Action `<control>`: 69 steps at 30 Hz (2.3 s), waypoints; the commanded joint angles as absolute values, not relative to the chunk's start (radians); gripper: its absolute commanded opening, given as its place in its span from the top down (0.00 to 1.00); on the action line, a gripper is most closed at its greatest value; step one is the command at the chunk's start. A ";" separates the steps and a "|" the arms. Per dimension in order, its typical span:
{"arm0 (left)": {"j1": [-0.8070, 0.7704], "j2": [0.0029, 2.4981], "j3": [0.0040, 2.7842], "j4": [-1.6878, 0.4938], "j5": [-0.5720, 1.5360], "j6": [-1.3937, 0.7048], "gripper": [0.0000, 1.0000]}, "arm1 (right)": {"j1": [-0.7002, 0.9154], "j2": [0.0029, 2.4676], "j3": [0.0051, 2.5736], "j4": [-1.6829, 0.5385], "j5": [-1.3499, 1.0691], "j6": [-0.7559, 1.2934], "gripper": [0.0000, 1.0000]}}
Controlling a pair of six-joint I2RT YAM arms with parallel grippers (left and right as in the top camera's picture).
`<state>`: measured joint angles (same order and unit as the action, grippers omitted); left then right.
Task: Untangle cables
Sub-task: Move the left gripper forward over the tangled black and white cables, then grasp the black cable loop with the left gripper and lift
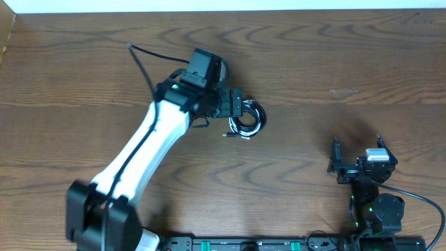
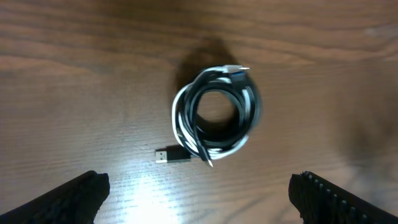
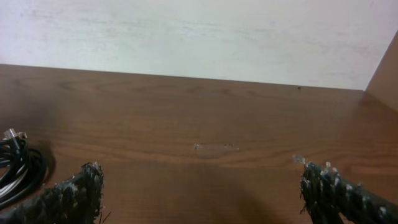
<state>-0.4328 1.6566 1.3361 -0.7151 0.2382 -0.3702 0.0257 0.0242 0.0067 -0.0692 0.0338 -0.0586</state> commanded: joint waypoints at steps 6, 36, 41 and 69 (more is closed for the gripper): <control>-0.437 1.855 1.352 -0.554 0.254 -0.380 0.16 | 0.020 0.020 0.005 -0.072 0.039 -0.049 0.01; -0.491 1.537 1.354 -0.529 0.306 -0.380 0.92 | 0.020 0.020 0.005 -0.072 0.038 -0.049 0.01; -0.495 1.534 1.348 -0.538 0.306 -0.408 0.93 | 0.020 0.020 0.005 -0.072 0.039 -0.049 0.01; -0.530 1.724 1.343 -0.654 0.190 -0.447 0.10 | 0.020 0.020 0.005 -0.072 0.038 -0.049 0.01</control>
<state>-0.5274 1.6554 1.3392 -0.6495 0.2359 -0.4496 0.0257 0.0242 0.0067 -0.0689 0.0338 -0.0586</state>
